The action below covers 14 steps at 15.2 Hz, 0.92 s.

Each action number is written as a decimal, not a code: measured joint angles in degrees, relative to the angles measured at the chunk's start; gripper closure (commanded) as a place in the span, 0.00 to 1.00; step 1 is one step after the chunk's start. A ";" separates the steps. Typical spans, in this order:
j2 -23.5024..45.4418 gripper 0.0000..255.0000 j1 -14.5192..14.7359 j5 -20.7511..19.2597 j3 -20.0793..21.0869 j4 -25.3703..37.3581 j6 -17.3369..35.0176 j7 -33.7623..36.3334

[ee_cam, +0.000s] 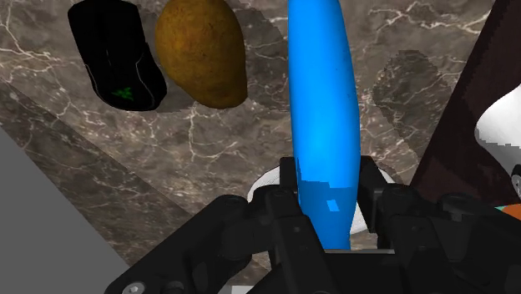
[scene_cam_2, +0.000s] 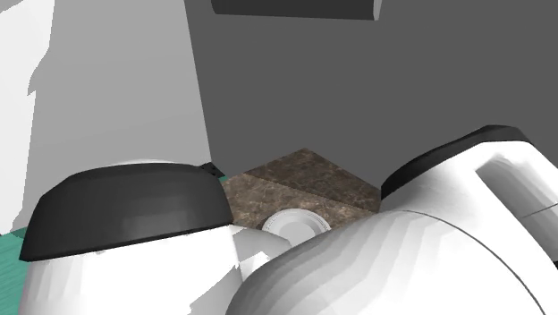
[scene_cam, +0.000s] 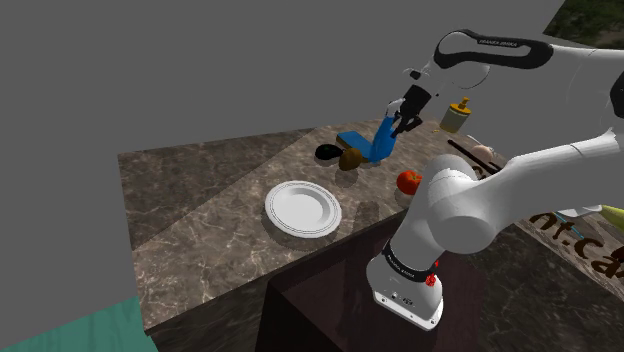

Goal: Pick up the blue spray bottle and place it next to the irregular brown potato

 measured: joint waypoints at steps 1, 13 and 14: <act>0.11 1.00 0.34 -0.34 -0.80 -0.39 0.78 -0.18; 0.65 1.00 3.02 -4.17 -8.72 -5.09 8.77 -1.70; 0.68 1.00 3.19 -4.48 -9.31 -5.37 9.28 -1.84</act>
